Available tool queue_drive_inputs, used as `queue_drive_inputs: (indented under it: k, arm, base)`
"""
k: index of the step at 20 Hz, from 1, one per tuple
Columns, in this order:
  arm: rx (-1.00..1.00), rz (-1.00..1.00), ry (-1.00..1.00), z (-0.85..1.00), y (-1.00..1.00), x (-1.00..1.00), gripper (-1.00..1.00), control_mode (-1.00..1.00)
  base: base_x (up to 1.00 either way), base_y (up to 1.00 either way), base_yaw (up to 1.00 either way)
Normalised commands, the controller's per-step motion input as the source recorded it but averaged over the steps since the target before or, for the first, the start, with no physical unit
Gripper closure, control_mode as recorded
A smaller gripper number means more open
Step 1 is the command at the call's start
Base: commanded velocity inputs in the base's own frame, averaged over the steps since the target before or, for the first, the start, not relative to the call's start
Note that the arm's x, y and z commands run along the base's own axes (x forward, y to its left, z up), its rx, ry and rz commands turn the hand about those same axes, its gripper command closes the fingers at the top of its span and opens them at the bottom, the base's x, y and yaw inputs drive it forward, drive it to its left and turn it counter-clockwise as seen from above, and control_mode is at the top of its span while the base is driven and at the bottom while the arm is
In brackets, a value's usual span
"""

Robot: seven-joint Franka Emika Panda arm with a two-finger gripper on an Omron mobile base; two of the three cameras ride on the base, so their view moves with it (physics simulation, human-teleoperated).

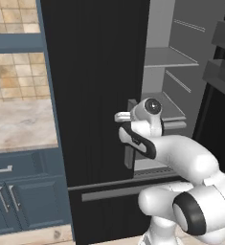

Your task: Take the donuts from the fridge and place them on the empty tray on the dining counter.

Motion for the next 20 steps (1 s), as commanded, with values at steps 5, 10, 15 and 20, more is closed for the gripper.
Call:
queue_drive_inputs:
  k: [5, 10, 15, 20]
  arm:
    - [0.0, 0.0, -0.01, -0.13, 0.0, 0.64, -1.0, -1.0]
    - [0.0, 0.02, 0.0, -0.12, 0.35, 0.34, 1.0, -1.0]
    - [0.0, 0.14, -0.05, 0.0, 0.79, -0.53, 1.0, -1.0]
    - [0.0, 0.14, -0.06, 0.09, 0.69, -1.0, 1.0, -1.0]
  base:
    - [0.0, 0.0, 0.0]
    - [0.0, 0.0, 0.0]
    - [0.0, 0.0, 0.0]
    - [0.0, 0.0, 0.0]
